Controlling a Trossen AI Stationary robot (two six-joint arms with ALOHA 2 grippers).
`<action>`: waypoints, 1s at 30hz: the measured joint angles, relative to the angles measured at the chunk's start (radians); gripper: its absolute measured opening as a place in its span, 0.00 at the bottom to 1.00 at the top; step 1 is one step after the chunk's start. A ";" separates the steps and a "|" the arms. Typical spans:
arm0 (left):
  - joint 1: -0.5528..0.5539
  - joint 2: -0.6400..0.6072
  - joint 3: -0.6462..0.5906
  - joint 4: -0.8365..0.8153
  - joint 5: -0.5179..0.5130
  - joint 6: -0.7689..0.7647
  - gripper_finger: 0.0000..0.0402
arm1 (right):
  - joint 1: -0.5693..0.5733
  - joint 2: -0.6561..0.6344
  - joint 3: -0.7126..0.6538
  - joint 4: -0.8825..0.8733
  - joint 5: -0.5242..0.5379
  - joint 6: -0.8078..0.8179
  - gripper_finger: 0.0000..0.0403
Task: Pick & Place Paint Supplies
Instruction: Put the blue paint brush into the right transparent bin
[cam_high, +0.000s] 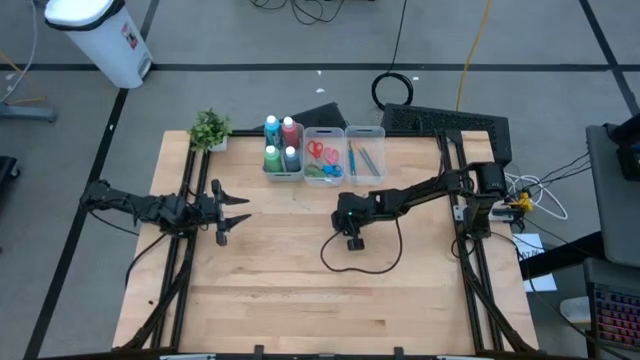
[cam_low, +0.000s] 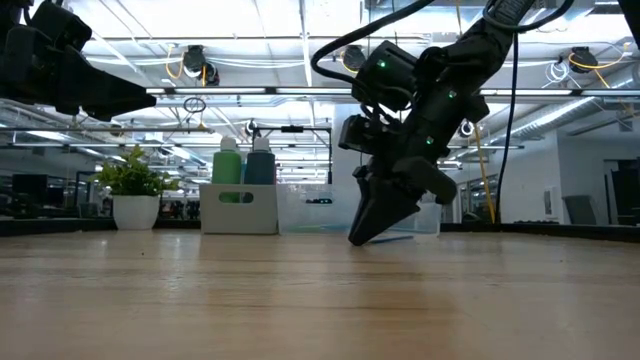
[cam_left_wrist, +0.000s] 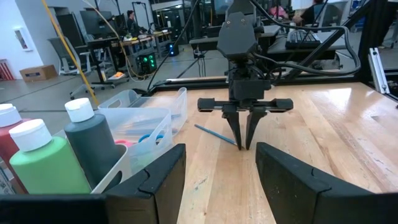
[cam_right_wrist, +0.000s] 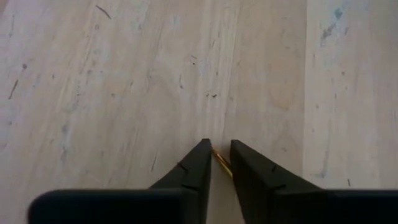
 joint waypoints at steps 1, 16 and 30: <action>0.000 0.000 0.000 0.000 0.000 0.000 0.50 | 0.000 0.000 0.000 0.000 0.000 -0.002 0.11; 0.000 0.000 0.000 0.000 0.000 0.000 0.50 | 0.039 -0.039 -0.003 0.089 0.023 -0.009 0.00; 0.000 0.000 0.000 0.000 0.001 0.000 0.50 | 0.080 -0.295 -0.003 0.158 0.005 0.046 0.00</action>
